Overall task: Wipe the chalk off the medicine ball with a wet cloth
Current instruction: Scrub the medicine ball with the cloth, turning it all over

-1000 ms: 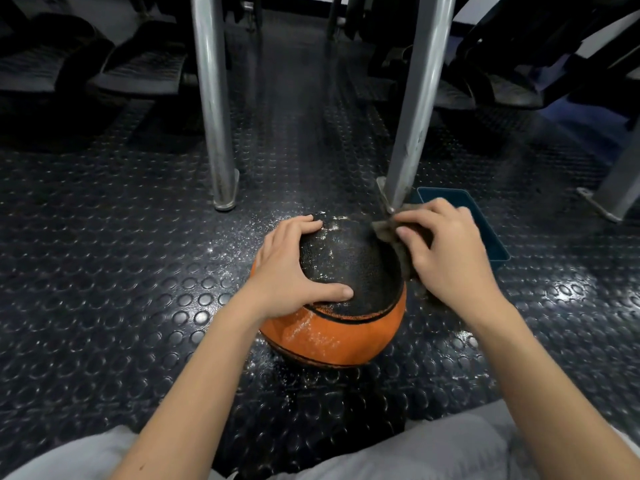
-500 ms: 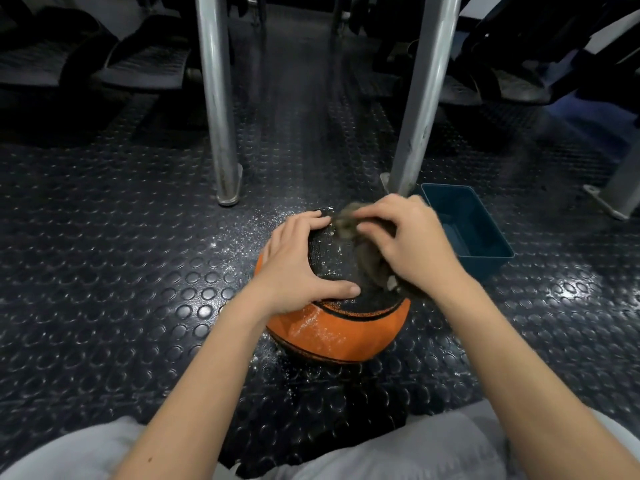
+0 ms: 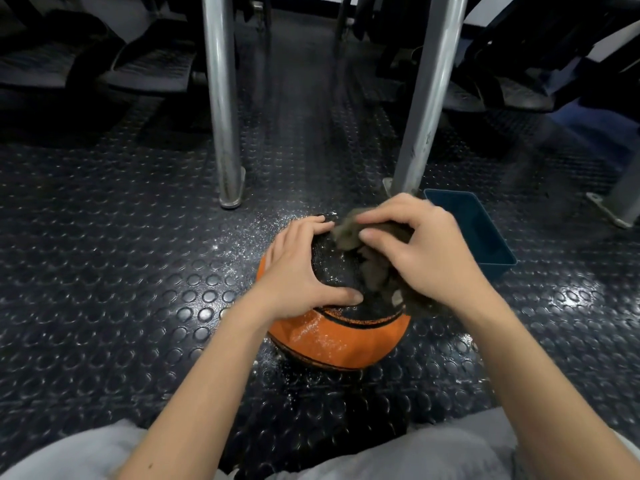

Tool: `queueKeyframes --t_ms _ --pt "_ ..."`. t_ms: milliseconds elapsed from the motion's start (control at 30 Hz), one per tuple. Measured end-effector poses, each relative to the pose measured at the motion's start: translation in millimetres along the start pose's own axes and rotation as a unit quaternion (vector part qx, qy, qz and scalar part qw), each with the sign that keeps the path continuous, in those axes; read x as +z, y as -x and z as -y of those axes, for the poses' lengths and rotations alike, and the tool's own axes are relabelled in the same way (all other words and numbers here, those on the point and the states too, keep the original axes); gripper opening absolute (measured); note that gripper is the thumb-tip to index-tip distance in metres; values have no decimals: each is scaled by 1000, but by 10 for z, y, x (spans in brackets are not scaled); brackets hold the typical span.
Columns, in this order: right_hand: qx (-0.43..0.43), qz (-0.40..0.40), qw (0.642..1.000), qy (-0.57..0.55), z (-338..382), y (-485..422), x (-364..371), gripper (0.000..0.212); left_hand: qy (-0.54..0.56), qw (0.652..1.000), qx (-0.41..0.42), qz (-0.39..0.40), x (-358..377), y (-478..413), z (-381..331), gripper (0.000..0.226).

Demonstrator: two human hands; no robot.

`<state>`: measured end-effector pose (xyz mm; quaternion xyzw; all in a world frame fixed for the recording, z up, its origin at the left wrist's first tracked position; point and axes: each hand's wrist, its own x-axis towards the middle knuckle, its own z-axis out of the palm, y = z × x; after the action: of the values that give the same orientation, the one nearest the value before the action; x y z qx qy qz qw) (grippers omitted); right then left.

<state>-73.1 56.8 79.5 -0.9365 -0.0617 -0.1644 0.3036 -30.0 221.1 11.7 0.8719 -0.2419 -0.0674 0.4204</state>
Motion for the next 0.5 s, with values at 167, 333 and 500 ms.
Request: queueKeyframes --t_ms 167,333,500 --pt "65 23 985 161 -168 -16 38 18 -4 1000 -11 -2 -10 -11 -14 103" --pt "7 16 1000 -20 -64 75 -43 18 14 1000 -16 -10 -20 3 7 109" --pt "84 0 988 128 -350 87 53 20 -3 1000 -11 24 -52 -11 15 114"
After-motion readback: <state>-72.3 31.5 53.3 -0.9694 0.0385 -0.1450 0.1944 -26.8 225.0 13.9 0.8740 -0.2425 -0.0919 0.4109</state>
